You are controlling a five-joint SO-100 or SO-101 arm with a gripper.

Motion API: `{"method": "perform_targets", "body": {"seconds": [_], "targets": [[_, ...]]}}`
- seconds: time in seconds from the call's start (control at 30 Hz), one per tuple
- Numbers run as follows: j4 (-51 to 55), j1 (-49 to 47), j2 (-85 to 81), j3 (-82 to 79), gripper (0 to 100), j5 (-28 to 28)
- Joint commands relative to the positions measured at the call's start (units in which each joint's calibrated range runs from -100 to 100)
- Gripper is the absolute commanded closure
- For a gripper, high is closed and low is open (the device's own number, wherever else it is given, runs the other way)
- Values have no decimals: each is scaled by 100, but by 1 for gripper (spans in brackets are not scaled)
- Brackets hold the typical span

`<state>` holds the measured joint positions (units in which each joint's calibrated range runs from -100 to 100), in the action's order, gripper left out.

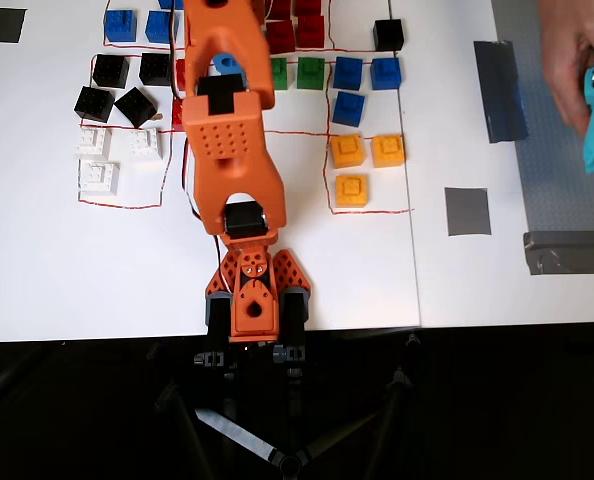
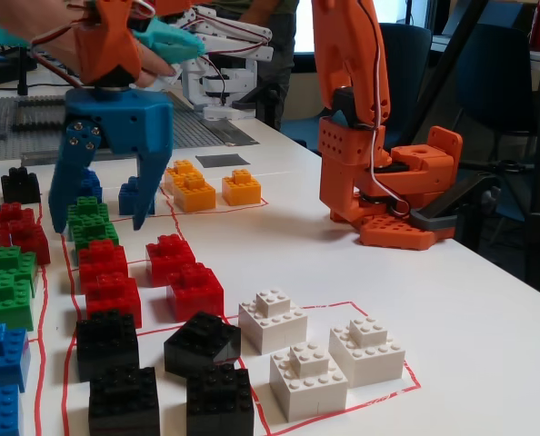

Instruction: Grab the block and put it in the grey marker

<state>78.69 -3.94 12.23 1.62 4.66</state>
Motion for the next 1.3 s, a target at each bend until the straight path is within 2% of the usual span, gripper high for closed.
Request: {"method": "perform_targets", "body": {"seconds": [0.0, 0.4, 1.27], "targets": [[-32, 252, -239, 578, 72, -122], [-195, 452, 20, 533, 68, -278], [-456, 394, 29, 406, 74, -576]]}}
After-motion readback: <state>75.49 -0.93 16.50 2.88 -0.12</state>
